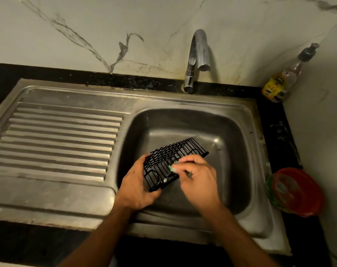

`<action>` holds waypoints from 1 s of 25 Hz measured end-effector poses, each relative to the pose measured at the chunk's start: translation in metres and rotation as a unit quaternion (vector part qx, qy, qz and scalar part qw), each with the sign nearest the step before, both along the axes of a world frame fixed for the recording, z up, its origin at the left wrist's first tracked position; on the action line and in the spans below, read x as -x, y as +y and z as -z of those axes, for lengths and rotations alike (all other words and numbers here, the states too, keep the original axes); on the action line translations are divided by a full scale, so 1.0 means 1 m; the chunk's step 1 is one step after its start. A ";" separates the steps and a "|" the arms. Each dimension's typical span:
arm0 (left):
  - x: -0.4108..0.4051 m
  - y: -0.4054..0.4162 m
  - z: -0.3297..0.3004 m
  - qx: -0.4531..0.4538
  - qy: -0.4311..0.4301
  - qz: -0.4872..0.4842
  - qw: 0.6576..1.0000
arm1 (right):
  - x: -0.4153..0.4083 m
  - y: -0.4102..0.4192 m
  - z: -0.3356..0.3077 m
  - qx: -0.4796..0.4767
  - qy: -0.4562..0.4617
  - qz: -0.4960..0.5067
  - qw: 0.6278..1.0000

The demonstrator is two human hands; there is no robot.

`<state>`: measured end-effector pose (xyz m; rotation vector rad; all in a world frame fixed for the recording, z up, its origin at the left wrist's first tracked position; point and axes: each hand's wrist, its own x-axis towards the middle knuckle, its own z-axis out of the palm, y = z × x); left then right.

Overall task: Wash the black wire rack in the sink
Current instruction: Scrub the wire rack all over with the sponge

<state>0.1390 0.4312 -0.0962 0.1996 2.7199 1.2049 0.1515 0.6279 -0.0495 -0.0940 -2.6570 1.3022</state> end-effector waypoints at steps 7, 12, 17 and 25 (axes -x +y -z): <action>-0.002 0.001 0.000 0.021 0.006 0.016 1.000 | 0.016 0.029 0.009 -0.034 -0.153 -0.001 0.988; -0.003 0.002 -0.001 0.014 0.026 -0.001 1.000 | -0.013 -0.001 -0.012 -0.016 0.004 -0.068 0.998; -0.001 0.002 0.000 0.027 0.028 -0.017 0.999 | 0.016 0.040 0.023 0.096 -0.132 0.065 0.984; -0.003 0.002 -0.001 0.023 0.020 -0.044 0.999 | -0.006 -0.007 -0.019 0.164 -0.038 0.014 0.986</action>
